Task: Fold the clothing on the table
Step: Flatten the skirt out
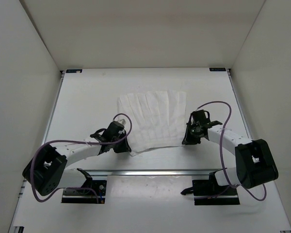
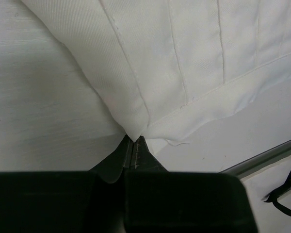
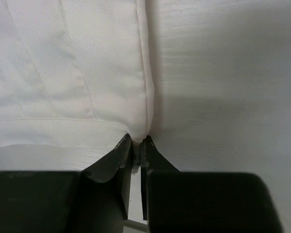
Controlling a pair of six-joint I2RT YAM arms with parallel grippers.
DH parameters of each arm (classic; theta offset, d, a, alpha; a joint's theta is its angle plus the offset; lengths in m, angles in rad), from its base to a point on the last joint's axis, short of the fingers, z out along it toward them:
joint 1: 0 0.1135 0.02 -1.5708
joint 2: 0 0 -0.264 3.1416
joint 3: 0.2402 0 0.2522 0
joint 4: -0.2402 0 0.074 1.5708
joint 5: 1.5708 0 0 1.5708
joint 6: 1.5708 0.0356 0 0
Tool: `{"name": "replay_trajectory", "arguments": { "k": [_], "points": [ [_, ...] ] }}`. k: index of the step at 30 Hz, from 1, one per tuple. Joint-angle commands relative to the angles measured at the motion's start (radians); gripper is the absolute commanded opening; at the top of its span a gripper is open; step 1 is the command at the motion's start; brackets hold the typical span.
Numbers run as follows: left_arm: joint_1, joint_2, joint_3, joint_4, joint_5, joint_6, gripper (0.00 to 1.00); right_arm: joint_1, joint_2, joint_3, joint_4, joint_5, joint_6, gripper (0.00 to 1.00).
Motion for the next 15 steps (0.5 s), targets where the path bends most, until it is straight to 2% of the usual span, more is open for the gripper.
{"name": "replay_trajectory", "arguments": {
  "k": [1, 3, 5, 7, 12, 15],
  "points": [
    [0.031, -0.062, 0.011, -0.043, 0.009, 0.037, 0.0, 0.01, -0.029, 0.047, -0.038, 0.028, -0.033, 0.0],
    [0.084, -0.122, 0.073, -0.113, 0.007, 0.094, 0.0, 0.007, -0.101, 0.117, -0.101, 0.019, -0.052, 0.0],
    [0.127, -0.182, 0.179, -0.216, 0.001, 0.132, 0.0, 0.009, -0.179, 0.261, -0.205, 0.006, -0.095, 0.0],
    [0.169, -0.257, 0.366, -0.35, -0.016, 0.181, 0.0, 0.01, -0.25, 0.388, -0.268, -0.001, -0.122, 0.0],
    [0.183, -0.309, 0.794, -0.553, -0.056, 0.226, 0.0, 0.088, -0.373, 0.723, -0.391, -0.003, -0.136, 0.0],
    [0.18, -0.305, 0.913, -0.609, -0.039, 0.223, 0.0, 0.117, -0.375, 0.832, -0.423, -0.032, -0.124, 0.0]
  ]
}}
